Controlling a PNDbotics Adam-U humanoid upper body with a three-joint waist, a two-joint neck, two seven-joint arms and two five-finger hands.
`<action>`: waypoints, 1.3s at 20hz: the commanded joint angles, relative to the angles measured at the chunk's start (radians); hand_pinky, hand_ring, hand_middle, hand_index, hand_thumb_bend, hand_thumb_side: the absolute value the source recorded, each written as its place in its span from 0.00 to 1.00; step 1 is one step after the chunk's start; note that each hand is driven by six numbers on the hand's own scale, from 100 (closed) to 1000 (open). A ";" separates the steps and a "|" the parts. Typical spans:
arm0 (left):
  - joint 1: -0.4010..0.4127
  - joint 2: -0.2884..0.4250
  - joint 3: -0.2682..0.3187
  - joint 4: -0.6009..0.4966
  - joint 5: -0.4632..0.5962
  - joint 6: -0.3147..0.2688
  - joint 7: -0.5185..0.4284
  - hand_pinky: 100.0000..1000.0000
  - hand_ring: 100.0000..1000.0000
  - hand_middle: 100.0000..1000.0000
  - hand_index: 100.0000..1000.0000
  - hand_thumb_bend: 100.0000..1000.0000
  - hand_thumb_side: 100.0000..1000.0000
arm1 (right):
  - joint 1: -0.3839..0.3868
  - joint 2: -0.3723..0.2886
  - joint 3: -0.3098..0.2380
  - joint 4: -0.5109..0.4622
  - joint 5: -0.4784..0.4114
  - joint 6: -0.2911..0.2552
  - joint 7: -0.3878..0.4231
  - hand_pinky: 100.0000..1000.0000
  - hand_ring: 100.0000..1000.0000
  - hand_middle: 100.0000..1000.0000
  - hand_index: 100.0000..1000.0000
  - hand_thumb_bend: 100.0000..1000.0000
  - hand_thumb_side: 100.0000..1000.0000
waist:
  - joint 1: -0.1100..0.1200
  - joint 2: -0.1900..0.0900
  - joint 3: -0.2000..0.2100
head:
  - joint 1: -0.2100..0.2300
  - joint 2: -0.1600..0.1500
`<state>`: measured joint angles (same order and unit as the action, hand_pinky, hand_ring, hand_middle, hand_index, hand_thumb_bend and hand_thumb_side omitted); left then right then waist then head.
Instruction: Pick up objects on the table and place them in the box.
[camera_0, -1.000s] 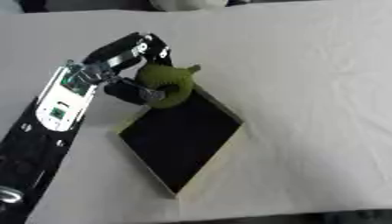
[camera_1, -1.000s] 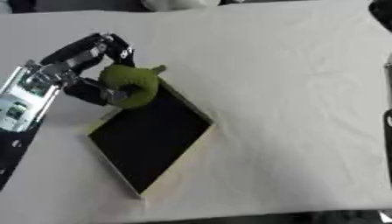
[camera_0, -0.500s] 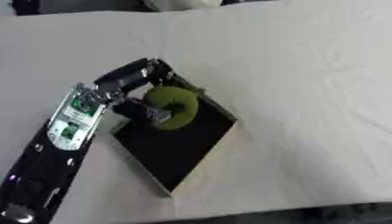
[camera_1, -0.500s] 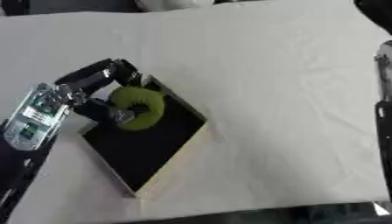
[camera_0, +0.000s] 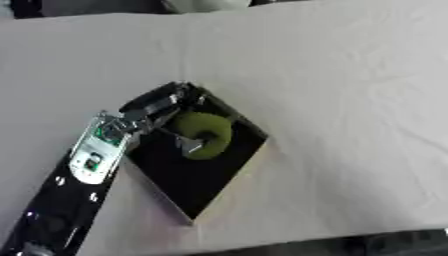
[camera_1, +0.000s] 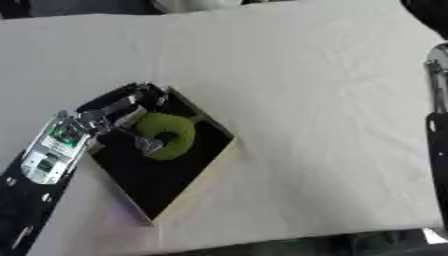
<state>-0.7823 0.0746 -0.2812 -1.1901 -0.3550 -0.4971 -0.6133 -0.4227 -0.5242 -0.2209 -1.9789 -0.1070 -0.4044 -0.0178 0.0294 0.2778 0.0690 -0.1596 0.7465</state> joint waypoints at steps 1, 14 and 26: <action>-0.012 0.003 0.023 -0.012 -0.065 -0.342 -0.281 0.38 0.51 0.49 0.67 0.06 0.00 | -0.010 -0.026 -0.006 -0.021 0.001 0.000 0.001 0.81 0.77 0.43 0.65 0.00 0.06 | -0.002 -0.018 -0.001 | -0.001 -0.003; -0.006 0.006 0.046 -0.063 -0.207 -0.410 -0.249 0.67 0.77 0.72 0.81 0.42 0.46 | -0.006 -0.035 -0.008 -0.021 0.005 -0.001 -0.001 0.81 0.77 0.43 0.65 0.00 0.03 | -0.002 -0.021 0.003 | -0.006 0.003; 0.005 0.155 0.187 -0.288 0.130 -0.205 -0.213 0.42 0.62 0.59 0.73 0.00 0.29 | 0.007 -0.045 -0.025 -0.021 0.020 -0.009 -0.023 0.81 0.76 0.43 0.65 0.00 0.01 | -0.007 -0.018 0.010 | -0.016 -0.001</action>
<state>-0.7653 0.1856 -0.1219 -1.4234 -0.2749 -0.5017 -0.6087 -0.4077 -0.5333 -0.2341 -1.9789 -0.0965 -0.4122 -0.0357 0.0258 0.2777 0.0772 -0.1729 0.7470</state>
